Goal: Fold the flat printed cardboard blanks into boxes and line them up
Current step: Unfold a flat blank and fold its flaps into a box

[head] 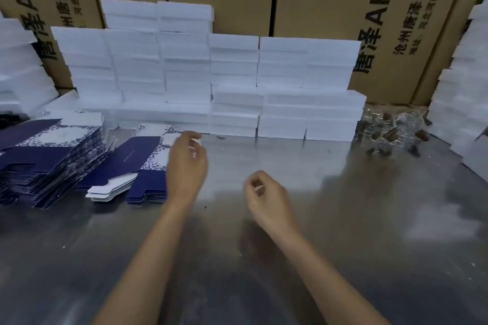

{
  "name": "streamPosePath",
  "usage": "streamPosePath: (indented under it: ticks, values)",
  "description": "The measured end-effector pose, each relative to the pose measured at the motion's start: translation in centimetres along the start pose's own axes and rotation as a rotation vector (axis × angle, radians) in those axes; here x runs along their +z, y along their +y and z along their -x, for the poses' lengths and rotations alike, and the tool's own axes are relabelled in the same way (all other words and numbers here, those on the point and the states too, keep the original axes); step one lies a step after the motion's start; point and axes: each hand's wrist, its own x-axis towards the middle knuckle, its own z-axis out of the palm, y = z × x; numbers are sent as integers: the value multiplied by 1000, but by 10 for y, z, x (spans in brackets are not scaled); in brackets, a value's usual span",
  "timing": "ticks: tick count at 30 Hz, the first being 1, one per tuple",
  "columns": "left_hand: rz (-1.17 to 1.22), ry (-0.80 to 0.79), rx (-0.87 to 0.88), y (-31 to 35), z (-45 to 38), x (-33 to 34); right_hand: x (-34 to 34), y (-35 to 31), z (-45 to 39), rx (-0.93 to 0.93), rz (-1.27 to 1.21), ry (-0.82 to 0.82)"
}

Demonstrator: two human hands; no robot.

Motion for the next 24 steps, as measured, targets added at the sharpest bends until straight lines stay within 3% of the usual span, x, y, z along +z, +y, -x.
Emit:
streamPosePath:
  ticks: [4, 7, 10, 16, 20, 24]
  values:
    - [-110, 251, -48, -54, -20, -39, 69, -27, -22, 234, -120, -322]
    - [-157, 322, -109, -74, -22, -50, 114, -48, -37, 241, 105, -387]
    - [-233, 287, -169, -92, -23, -50, 148, -68, -44, 240, 278, -420]
    - [-172, 255, -251, -99, -26, -42, 174, -69, -36, 132, 315, -261]
    - [-135, 294, -249, -95, -26, -40, 172, -70, -37, 142, 78, -269]
    - [-123, 329, -233, -88, -25, -41, 166, -74, -38, 125, -115, -147]
